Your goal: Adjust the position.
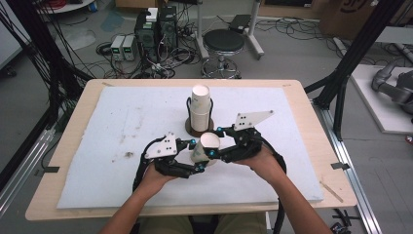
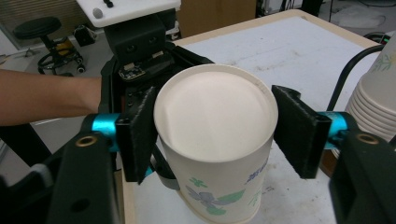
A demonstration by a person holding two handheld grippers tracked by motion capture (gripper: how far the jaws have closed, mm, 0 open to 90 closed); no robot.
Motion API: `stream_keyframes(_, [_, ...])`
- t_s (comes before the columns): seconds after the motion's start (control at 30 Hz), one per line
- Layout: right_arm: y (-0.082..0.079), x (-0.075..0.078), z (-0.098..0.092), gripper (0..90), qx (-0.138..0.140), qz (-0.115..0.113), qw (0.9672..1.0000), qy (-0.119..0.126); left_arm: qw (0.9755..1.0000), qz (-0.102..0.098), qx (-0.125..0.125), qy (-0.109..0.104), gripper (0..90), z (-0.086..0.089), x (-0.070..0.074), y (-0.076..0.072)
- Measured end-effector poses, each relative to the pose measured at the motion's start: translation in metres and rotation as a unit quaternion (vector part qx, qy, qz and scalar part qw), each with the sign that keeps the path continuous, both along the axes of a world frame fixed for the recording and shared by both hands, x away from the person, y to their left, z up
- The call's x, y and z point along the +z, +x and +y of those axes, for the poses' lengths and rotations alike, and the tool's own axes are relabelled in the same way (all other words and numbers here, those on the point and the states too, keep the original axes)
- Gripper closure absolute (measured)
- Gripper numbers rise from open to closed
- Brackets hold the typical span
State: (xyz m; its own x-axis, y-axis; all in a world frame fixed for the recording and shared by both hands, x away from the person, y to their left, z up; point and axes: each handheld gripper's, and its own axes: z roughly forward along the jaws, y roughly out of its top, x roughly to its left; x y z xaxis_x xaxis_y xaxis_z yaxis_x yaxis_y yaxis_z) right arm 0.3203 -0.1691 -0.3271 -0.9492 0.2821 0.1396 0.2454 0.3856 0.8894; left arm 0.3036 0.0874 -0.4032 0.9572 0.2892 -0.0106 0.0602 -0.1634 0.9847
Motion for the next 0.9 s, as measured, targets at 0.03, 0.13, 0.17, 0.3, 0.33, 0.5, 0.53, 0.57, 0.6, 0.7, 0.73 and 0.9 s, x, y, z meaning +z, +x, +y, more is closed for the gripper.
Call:
stream_keyframes(0.03, [0.0, 0.0, 0.0, 18.5, -0.014, -0.003, 0.9999, -0.001, 0.9999, 0.004, -0.003, 0.009, 39.0, 0.001, 0.003, 0.001])
stream_keyframes(0.13, [0.0, 0.0, -0.001, 18.5, -0.01, -0.007, 0.9999, -0.005, 0.9995, 0.004, -0.005, 0.031, 39.7, 0.002, 0.007, 0.001])
stream_keyframes(0.17, [-0.001, 0.001, -0.003, 18.5, -0.003, -0.014, 0.9998, -0.01, 0.9984, 0.009, -0.009, 0.055, 39.8, 0.003, 0.012, 0.002])
stream_keyframes(0.3, [-0.002, 0.002, -0.003, 18.5, 0.008, -0.038, 0.9988, -0.031, 0.9953, 0.01, -0.016, 0.095, 40.3, 0.003, 0.019, 0.004])
stream_keyframes(0.33, [-0.002, 0.002, -0.003, 18.5, 0.008, -0.038, 0.9988, -0.031, 0.994, 0.011, -0.016, 0.108, 40.3, 0.002, 0.022, 0.005])
stream_keyframes(0.5, [-0.003, 0.0, 0.0, 18.5, 0.024, -0.058, 0.9952, -0.076, 0.9815, 0.013, -0.035, 0.187, 40.4, -0.002, 0.034, 0.008])
stream_keyframes(0.53, [-0.003, 0.0, 0.0, 18.5, 0.024, -0.058, 0.9952, -0.076, 0.9815, 0.013, -0.035, 0.187, 40.4, -0.002, 0.034, 0.008])
stream_keyframes(0.57, [-0.004, -0.001, 0.002, 18.5, 0.03, -0.062, 0.9939, -0.087, 0.9792, 0.013, -0.037, 0.199, 40.3, -0.003, 0.035, 0.008])
stream_keyframes(0.6, [-0.004, -0.001, 0.002, 18.5, 0.03, -0.062, 0.9939, -0.087, 0.9768, 0.014, -0.038, 0.21, 40.3, -0.003, 0.037, 0.009])
stream_keyframes(0.7, [-0.004, -0.002, 0.004, 18.5, 0.037, -0.064, 0.992, -0.102, 0.9707, 0.018, -0.044, 0.236, 40.3, -0.004, 0.041, 0.011])
stream_keyframes(0.73, [-0.004, -0.003, 0.004, 18.5, 0.04, -0.065, 0.9917, -0.104, 0.9692, 0.018, -0.046, 0.241, 40.3, -0.004, 0.043, 0.011])
stream_keyframes(0.9, [-0.003, -0.003, 0.004, 18.5, 0.041, -0.064, 0.9908, -0.112, 0.9603, 0.015, -0.058, 0.272, 40.5, -0.006, 0.051, 0.012])
